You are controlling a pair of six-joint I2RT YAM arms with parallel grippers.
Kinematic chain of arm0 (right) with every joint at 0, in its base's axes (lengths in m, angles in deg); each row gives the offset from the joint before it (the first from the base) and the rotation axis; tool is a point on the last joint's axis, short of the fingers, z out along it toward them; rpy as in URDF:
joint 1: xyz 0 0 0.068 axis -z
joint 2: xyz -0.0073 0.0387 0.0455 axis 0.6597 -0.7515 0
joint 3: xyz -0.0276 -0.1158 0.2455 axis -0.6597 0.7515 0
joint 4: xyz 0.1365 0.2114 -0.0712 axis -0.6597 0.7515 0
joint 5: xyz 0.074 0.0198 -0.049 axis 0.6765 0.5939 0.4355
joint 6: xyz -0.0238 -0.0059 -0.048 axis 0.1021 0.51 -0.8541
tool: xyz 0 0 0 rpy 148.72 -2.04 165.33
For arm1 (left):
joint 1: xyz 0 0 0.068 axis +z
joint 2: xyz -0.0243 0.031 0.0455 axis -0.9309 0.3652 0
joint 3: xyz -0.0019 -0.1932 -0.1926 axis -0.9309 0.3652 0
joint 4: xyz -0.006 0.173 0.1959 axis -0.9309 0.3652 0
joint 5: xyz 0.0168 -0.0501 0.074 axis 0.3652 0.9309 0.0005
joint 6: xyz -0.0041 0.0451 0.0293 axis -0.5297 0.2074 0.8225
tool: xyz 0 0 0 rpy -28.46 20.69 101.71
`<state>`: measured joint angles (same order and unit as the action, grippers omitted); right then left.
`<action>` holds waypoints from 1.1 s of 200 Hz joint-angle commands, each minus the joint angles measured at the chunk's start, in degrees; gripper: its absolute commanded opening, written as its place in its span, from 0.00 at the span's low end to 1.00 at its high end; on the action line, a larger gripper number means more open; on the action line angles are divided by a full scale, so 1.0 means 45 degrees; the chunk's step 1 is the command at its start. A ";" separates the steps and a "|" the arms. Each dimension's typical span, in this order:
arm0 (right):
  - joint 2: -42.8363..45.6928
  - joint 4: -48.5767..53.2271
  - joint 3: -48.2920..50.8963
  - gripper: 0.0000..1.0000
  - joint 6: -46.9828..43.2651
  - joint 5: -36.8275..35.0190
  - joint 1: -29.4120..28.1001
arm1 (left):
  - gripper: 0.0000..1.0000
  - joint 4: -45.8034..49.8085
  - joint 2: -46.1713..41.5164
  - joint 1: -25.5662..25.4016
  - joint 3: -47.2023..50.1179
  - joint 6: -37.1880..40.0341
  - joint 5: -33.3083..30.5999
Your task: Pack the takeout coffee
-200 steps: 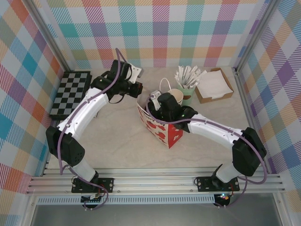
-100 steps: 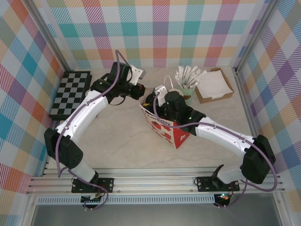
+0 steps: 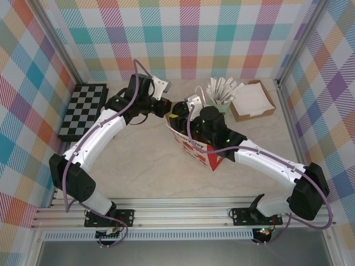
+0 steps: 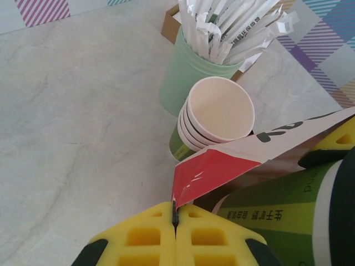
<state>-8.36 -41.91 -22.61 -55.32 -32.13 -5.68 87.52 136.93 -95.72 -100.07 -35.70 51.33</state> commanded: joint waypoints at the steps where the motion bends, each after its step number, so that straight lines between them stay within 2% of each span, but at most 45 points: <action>1: 0.0791 -0.0939 -0.1012 0.42 0.0597 -0.1037 0.0267 | 0.00 0.0825 -0.0018 0.0307 0.0350 -0.0009 -0.1315; 32: 0.0835 -0.1554 -0.1136 0.42 0.1166 -0.0485 0.0694 | 0.00 0.0438 -0.0133 0.0254 0.0771 -0.0077 -0.0601; 66: 0.0920 -0.1926 -0.1436 0.42 -0.0051 0.0869 0.0766 | 0.00 0.1233 0.0260 0.0237 0.0167 -0.0155 -0.1930; 95: 0.1278 -0.1432 -0.1488 0.43 -0.0815 0.1437 0.0804 | 0.00 0.1748 0.0465 0.0303 -0.0398 -0.0101 -0.1954; 107: 0.1467 -0.0896 -0.1715 0.43 -0.0693 0.1856 0.0896 | 0.00 0.1984 0.0535 0.0392 -0.0675 -0.0099 -0.1954; 145: 0.1514 0.2669 -0.3171 0.43 0.0014 0.3335 0.1061 | 0.09 0.2686 0.0780 0.0536 -0.1718 -0.0063 -0.1542; 157: 0.1492 0.3738 -0.3590 0.43 0.0354 0.3366 0.1080 | 0.14 0.2863 0.0800 0.0599 -0.2097 -0.0015 -0.1101; 171: 0.1370 0.5067 -0.4221 0.43 0.0829 0.3187 0.1117 | 0.25 0.3063 0.0792 0.0649 -0.2568 0.0163 -0.0625; 195: 0.1101 0.7062 -0.5367 0.43 0.1340 0.3839 0.1227 | 0.53 0.3466 0.0624 0.0839 -0.3349 0.0617 0.0081; 220: 0.0839 0.8750 -0.6488 0.43 0.1501 0.4552 0.1236 | 0.72 0.3662 -0.0153 0.1048 -0.3506 0.1400 0.0942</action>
<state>-3.68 -13.15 -47.03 -51.06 -16.09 -0.37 101.44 140.27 -92.33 -114.23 -33.27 50.22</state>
